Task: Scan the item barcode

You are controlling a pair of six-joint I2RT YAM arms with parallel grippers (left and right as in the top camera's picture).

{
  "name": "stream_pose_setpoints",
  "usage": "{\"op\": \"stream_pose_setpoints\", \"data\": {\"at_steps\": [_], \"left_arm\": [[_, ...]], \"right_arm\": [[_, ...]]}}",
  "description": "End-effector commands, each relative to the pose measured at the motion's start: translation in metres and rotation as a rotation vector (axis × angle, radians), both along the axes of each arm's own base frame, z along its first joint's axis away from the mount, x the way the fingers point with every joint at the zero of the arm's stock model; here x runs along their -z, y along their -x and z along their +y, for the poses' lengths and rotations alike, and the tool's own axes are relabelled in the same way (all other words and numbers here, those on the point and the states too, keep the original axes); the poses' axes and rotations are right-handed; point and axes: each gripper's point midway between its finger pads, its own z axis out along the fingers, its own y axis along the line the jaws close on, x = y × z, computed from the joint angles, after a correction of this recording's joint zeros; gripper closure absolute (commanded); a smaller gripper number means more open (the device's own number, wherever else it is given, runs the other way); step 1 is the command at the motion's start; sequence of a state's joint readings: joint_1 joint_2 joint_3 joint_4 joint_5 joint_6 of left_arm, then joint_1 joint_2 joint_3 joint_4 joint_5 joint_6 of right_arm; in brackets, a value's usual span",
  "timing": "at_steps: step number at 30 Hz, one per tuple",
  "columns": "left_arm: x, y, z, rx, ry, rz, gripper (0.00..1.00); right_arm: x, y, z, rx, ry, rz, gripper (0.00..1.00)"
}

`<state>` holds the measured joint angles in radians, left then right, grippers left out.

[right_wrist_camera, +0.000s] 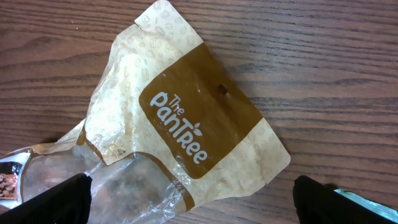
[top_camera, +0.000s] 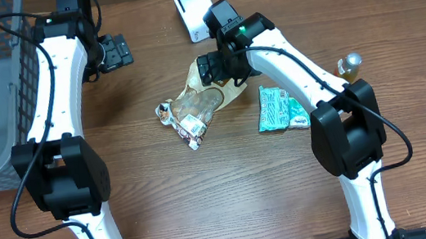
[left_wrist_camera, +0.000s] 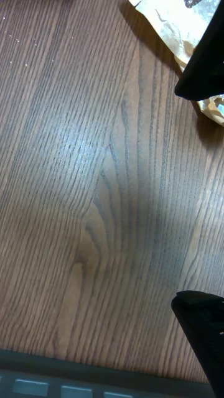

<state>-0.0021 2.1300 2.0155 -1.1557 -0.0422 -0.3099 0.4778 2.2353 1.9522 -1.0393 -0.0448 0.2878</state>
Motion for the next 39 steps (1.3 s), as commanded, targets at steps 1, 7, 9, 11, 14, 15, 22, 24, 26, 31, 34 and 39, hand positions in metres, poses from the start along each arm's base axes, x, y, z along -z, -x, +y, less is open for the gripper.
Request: {"op": "stream_pose_setpoints", "data": {"at_steps": [1, 7, 9, 11, 14, 15, 22, 24, 26, 31, 34, 39], "left_arm": [[-0.007, -0.003, 0.0, 0.019, -0.015, -0.018, 0.0], [-0.007, -0.003, 0.0, 0.018, -0.015, -0.018, 0.01], [-0.005, 0.0, -0.007, 0.02, 0.029, -0.005, 0.0], [-0.001, 0.02, -0.025, 0.048, 0.118, 0.076, 0.0], [0.003, 0.035, -0.044, 0.055, 0.213, 0.143, 0.07], [0.005, 0.041, -0.053, 0.068, 0.254, 0.166, 0.14], [0.019, 0.066, -0.101, 0.152, 0.338, 0.26, 0.89], [0.022, 0.07, -0.112, 0.177, 0.333, 0.271, 0.96], [0.025, 0.072, -0.122, 0.203, 0.319, 0.275, 0.96], [0.04, 0.077, -0.134, 0.223, 0.264, 0.283, 0.95], [0.05, 0.08, -0.137, 0.199, 0.267, 0.295, 0.96], [0.071, 0.079, -0.138, 0.199, 0.268, 0.282, 0.96]], "right_arm": [[-0.02, -0.004, 0.001, -0.003, -0.023, -0.043, 0.0], [-0.02, -0.004, 0.001, -0.003, -0.023, -0.043, 0.0], [-0.02, -0.004, 0.001, -0.003, -0.023, -0.043, 0.0], [-0.02, -0.004, 0.001, -0.003, -0.023, -0.044, 0.0], [-0.02, -0.004, 0.001, -0.003, -0.023, -0.043, 0.0], [-0.02, -0.004, 0.001, -0.003, -0.023, -0.044, 0.0], [-0.02, -0.004, 0.001, -0.003, -0.023, -0.043, 0.0], [-0.022, -0.009, 0.004, 0.004, -0.036, -0.062, 0.0], [-0.026, -0.017, 0.008, 0.004, -0.053, -0.095, 0.0], [-0.023, -0.007, 0.007, -0.003, -0.051, -0.053, 0.0], [-0.018, 0.001, -0.001, 0.003, -0.028, -0.009, 0.01], [-0.014, 0.006, -0.005, -0.03, -0.036, 0.024, 0.08]]}}
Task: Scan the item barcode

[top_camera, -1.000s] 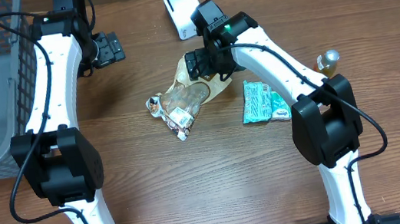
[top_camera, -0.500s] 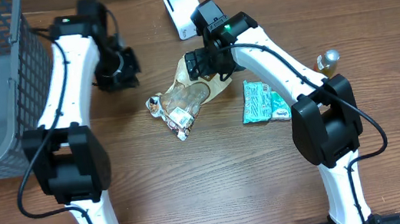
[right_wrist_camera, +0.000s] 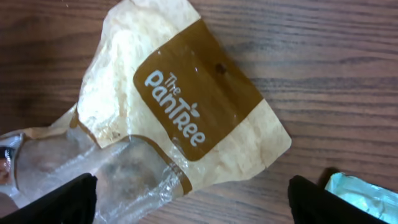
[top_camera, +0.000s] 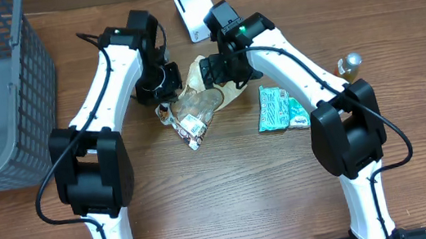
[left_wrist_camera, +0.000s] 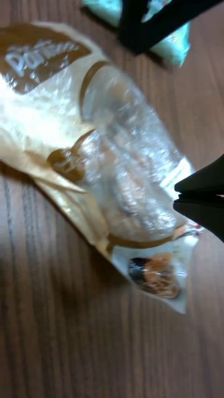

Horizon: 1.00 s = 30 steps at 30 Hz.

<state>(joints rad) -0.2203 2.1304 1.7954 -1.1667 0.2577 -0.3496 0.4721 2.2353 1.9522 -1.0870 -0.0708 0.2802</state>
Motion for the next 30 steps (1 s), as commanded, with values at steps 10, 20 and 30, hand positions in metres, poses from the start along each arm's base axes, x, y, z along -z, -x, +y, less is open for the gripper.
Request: {"op": "stream_pose_setpoints", "data": {"at_steps": [10, 20, 30], "left_arm": [[0.044, 0.012, 0.008, -0.03, -0.022, 0.023, 0.96], [0.058, 0.019, 0.017, -0.032, -0.066, 0.032, 0.96], [0.059, 0.017, 0.021, -0.03, -0.092, 0.023, 0.96]], "right_arm": [[0.013, -0.001, 0.009, -0.102, -0.144, 0.052, 0.09], [0.029, -0.004, 0.024, -0.151, -0.208, 0.066, 0.14], [0.043, 0.001, 0.032, -0.183, -0.24, 0.093, 0.08]]}}
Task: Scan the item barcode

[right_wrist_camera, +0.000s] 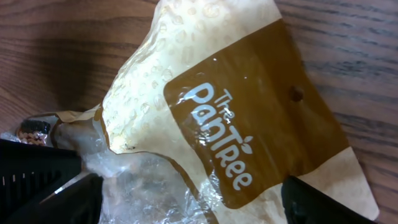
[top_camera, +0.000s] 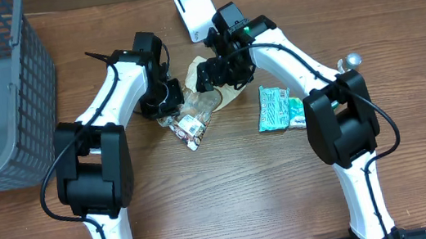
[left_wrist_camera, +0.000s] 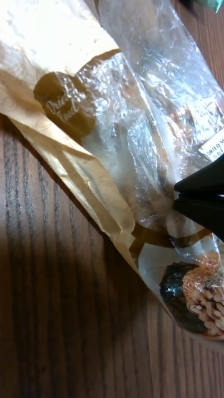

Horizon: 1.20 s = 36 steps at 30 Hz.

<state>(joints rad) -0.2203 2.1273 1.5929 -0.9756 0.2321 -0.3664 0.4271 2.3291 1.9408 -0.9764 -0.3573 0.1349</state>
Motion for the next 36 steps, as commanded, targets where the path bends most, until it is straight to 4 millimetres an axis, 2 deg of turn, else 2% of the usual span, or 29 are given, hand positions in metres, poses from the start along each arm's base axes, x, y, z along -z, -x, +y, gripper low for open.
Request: {"op": "stream_pose_setpoints", "data": {"at_steps": [1, 9, 14, 17, 24, 36], "left_arm": [[0.009, 0.006, 0.014, -0.012, -0.065, 0.017, 0.96], [0.009, 0.006, 0.015, -0.012, -0.069, 0.016, 0.95], [0.009, 0.006, 0.015, -0.012, -0.069, 0.015, 0.96], [0.009, 0.006, 0.015, -0.013, -0.071, 0.015, 0.96], [0.01, 0.005, 0.018, -0.012, -0.091, 0.011, 0.96], [0.01, 0.005, 0.018, -0.011, -0.091, 0.011, 0.96]], "right_arm": [[0.013, 0.005, 0.003, -0.02, -0.004, 0.024, 0.06], [0.01, -0.005, 0.005, -0.04, -0.007, -0.03, 0.04], [-0.016, -0.018, 0.01, -0.043, -0.027, -0.08, 0.05], [-0.025, -0.022, 0.011, -0.073, -0.021, -0.116, 0.04], [-0.008, -0.026, -0.004, -0.055, 0.066, -0.133, 0.01], [0.03, -0.011, -0.01, -0.06, 0.099, -0.051, 0.01]]}}
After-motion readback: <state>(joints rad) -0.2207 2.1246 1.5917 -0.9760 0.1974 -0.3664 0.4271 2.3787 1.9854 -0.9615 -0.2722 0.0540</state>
